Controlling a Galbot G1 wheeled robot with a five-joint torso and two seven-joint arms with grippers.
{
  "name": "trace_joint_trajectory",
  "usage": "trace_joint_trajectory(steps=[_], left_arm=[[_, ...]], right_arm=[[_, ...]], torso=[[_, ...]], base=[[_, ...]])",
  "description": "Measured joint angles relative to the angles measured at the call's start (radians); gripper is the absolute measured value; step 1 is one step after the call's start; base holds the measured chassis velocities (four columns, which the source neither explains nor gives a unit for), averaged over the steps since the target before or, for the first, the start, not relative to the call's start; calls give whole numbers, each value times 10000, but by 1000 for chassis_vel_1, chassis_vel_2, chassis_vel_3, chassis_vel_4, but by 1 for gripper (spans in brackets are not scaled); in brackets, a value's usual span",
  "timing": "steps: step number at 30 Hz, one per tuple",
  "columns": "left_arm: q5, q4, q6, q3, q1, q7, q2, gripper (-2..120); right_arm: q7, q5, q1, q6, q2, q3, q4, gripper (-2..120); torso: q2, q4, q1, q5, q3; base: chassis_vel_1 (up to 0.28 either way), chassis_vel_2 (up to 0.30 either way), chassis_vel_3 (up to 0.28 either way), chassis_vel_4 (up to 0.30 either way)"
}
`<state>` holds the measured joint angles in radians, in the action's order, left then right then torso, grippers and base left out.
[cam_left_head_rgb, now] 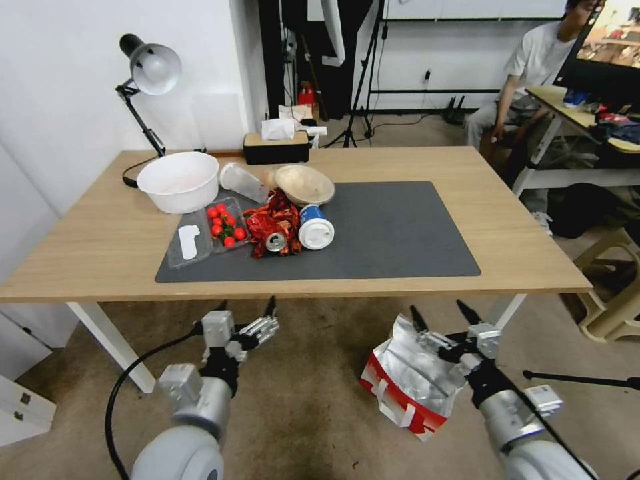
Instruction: Pick up the food delivery bag from the floor and place it on the table.
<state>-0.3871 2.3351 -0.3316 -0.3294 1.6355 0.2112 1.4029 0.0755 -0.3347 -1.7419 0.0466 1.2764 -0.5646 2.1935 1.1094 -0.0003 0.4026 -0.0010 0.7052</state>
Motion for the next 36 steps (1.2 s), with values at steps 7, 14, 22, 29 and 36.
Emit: trace_joint_trajectory(steps=[7, 14, 22, 29, 36], left_arm=[[-274, 69, 686, 76, 93, 163, -70, 100], [-369, 43, 946, 2, 230, 114, -77, 100], [-462, 92, 1055, -68, 336, 164, -109, 100], [-551, 135, 902, -105, 369, 322, -147, 100], [-556, 143, 897, -145, 443, 328, -208, 100]], right_arm=[[-73, 1641, -176, 1864, 1257, 482, 1146, 100], [-148, 2906, -305, 3070, 2066, 791, 1928, 100], [-154, 3046, -326, 2983, 2076, 826, 1917, 100], [-278, 3059, -344, 2872, 2074, 819, 1907, 100], [-300, 3069, -345, 2833, 2079, 805, 1907, 100]], torso=[[0, 3, -1, 6, 0], [0, 2, 0, 7, 0], [0, 2, 0, 9, 0], [-195, 2, -90, 10, -102], [-521, 2, -232, 9, -287]], base=[[0, 0, 0, 0], [0, 0, 0, 0], [0, 0, 0, 0], [0, 0, 0, 0], [0, 0, 0, 0]])
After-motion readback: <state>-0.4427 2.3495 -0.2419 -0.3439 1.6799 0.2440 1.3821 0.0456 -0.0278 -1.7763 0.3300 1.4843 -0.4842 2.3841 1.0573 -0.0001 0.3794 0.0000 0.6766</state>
